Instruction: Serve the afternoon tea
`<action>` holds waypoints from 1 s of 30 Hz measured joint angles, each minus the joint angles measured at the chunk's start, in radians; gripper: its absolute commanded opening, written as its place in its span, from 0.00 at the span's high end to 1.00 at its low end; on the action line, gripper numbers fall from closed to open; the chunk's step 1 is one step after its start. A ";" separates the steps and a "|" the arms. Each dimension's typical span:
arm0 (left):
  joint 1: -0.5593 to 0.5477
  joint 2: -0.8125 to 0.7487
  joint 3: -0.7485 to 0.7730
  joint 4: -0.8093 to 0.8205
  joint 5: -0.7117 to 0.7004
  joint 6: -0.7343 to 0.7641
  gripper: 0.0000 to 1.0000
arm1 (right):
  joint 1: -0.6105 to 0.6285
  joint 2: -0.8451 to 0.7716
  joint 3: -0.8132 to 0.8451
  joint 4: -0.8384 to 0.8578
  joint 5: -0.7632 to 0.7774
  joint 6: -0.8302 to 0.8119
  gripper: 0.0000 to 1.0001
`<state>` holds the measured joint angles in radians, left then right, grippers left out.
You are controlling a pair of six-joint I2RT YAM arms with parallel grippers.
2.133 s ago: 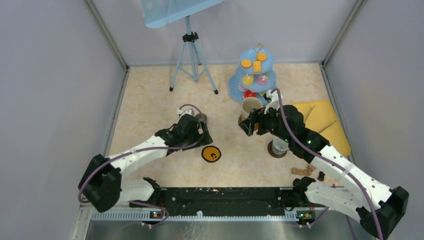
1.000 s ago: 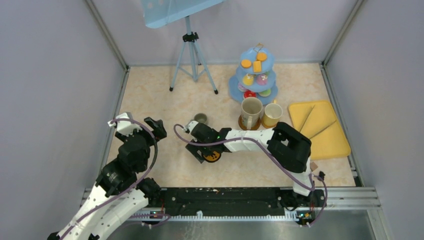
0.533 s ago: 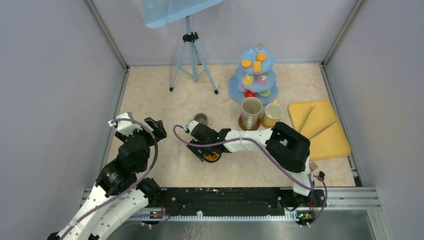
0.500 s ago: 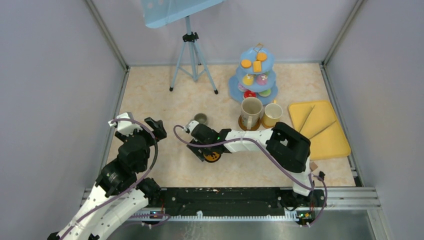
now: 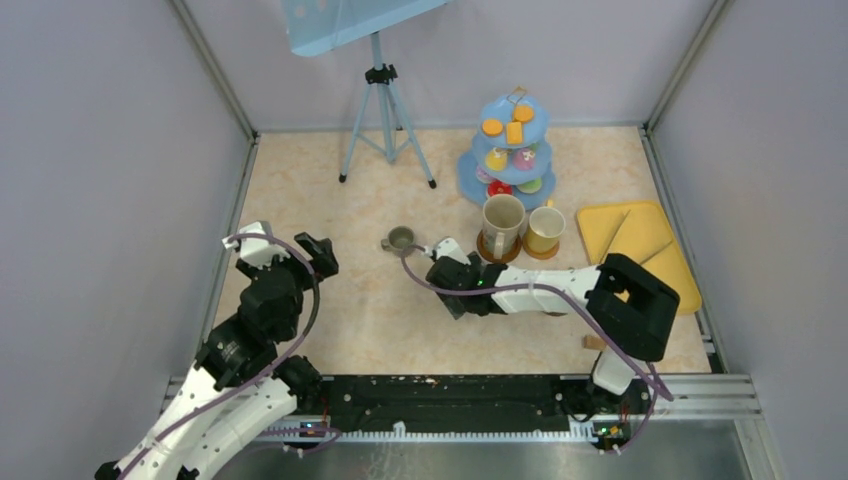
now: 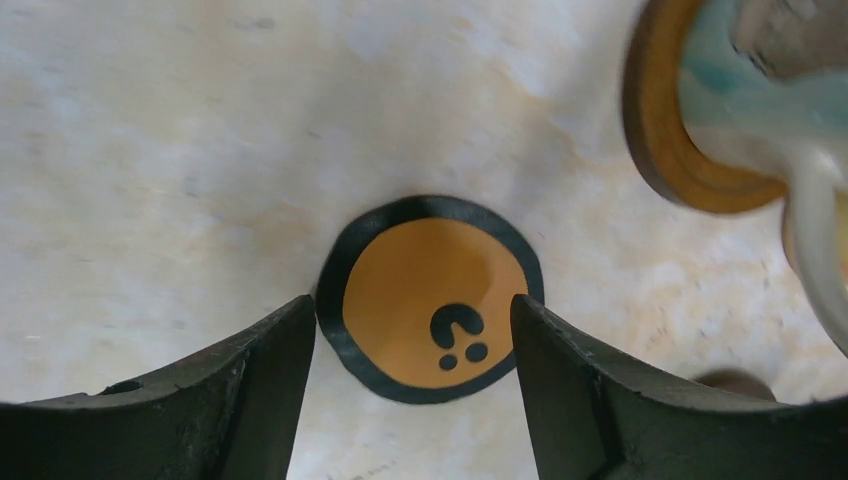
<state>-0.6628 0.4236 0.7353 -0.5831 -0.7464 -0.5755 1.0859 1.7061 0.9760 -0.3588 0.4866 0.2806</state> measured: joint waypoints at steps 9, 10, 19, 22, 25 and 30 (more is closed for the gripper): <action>0.000 0.065 -0.010 0.037 0.051 0.002 0.01 | -0.047 -0.090 -0.086 -0.022 -0.040 0.124 0.29; 0.000 0.065 -0.010 0.040 0.053 0.003 0.01 | -0.047 -0.090 -0.085 -0.015 -0.041 0.124 0.28; 0.000 0.065 -0.010 0.052 0.060 0.003 0.01 | -0.054 0.047 0.039 0.058 0.011 0.069 0.32; 0.000 0.065 -0.010 0.052 0.069 0.002 0.01 | -0.073 0.053 0.039 0.098 0.017 0.058 0.37; 0.000 0.066 -0.010 0.052 0.077 0.002 0.01 | -0.103 0.054 0.035 0.115 0.018 0.058 0.43; 0.000 0.066 -0.010 0.053 0.077 0.002 0.01 | -0.119 0.014 -0.031 0.136 0.016 0.085 0.44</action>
<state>-0.6628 0.4892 0.7254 -0.5304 -0.6693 -0.5732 0.9665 1.7199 0.9455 -0.2230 0.5022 0.3656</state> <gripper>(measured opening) 0.987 0.562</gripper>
